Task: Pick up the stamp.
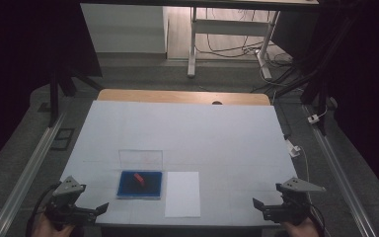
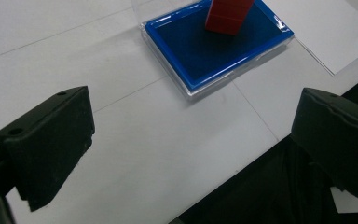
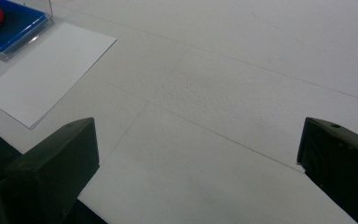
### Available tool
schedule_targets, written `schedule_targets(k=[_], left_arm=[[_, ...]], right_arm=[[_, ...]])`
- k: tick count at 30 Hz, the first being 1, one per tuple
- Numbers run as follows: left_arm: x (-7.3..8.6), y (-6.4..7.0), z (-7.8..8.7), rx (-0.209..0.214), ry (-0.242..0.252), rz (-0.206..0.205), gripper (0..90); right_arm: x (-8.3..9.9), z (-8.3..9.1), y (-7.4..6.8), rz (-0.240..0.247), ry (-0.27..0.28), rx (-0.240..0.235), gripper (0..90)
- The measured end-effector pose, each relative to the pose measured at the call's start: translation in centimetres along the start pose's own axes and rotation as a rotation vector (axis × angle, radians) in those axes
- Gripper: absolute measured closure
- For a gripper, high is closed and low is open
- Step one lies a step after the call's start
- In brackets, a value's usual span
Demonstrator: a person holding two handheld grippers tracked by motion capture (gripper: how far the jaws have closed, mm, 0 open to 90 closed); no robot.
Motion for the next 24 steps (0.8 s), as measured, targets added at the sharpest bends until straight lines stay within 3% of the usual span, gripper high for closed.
schedule_targets(k=[11,19,24], left_arm=[[-0.5,0.2,0.6,0.015,0.038,0.006,0.0],[-0.8,0.3,0.6,0.006,0.054,-0.017,0.0],[-1.3,0.6,0.4,0.033,0.053,-0.042,0.0]], right_arm=[[0.0,0.0,0.0,-0.003,-0.004,-0.004,0.0],[0.0,-0.1,0.0,0.008,-0.011,-0.004,0.0],[0.0,-0.1,-0.1,0.015,-0.015,-0.006,0.0]])
Point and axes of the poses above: each handheld gripper's, and its own axes: z roughly backward along the jaws, x roughly out of its underside, y roughly to its right, the point moved 5 cm from there along -z, roughly forward along the jaws, and after that the axes turned 12 degrees about -y, right-handed, at the moved point
